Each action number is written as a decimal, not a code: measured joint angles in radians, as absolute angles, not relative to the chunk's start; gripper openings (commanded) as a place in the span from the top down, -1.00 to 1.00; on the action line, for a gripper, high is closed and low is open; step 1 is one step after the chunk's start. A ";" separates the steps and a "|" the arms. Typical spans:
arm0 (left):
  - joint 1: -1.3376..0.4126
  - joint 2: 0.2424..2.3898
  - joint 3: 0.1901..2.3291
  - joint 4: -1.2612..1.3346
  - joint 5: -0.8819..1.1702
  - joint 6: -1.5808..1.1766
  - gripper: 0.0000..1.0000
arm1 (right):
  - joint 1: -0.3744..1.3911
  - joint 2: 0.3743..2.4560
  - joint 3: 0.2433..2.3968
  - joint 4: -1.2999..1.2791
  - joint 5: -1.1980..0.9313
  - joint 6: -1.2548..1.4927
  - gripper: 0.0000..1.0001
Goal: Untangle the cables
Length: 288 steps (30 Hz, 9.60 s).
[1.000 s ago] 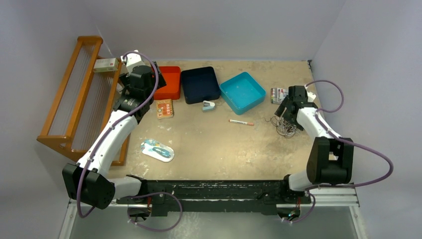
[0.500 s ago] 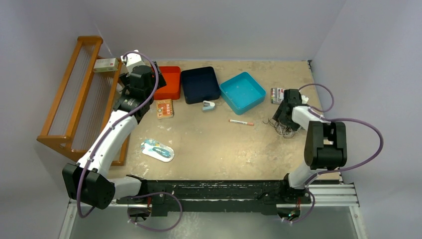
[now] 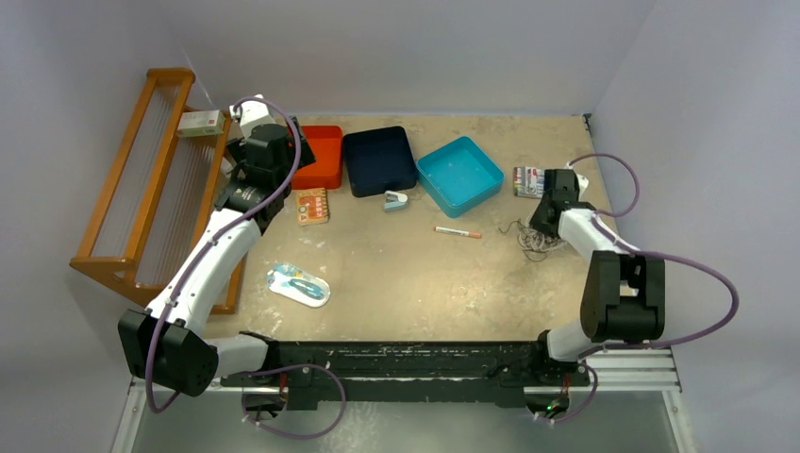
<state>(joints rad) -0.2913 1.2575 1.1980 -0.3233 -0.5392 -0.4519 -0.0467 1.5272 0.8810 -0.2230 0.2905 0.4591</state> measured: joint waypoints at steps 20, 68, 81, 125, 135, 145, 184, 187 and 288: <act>-0.291 1.258 1.198 -0.323 -0.527 -0.452 -0.75 | 0.426 1.261 1.061 -0.339 0.209 0.460 0.94; -0.291 1.311 1.198 -0.333 -0.471 -0.463 -0.91 | 0.745 1.520 1.093 -0.095 -0.005 0.268 -0.68; -0.291 1.317 1.195 -0.348 -0.311 -0.509 -0.65 | 0.717 1.401 1.003 0.064 0.216 0.295 -0.65; -0.492 1.297 0.813 -0.131 0.064 -0.698 -0.19 | 0.673 1.370 0.855 0.271 0.228 0.384 -0.35; -0.506 1.393 0.813 -0.090 0.071 -0.693 0.08 | 0.673 1.390 0.855 0.277 0.226 0.381 -0.24; -0.506 1.459 0.813 -0.053 0.071 -0.698 0.34 | 0.673 1.390 0.855 0.284 0.226 0.379 -0.21; -0.508 1.450 1.080 -0.299 0.122 -0.386 1.00 | 0.673 1.279 0.688 0.542 0.136 0.347 -0.72; -0.509 1.438 1.101 -0.326 0.150 -0.345 1.00 | 0.673 1.280 0.665 0.591 0.105 0.347 -0.74; -0.513 1.361 1.884 -0.443 0.148 -0.294 1.00 | 0.703 1.141 0.447 0.916 -0.127 0.205 -0.58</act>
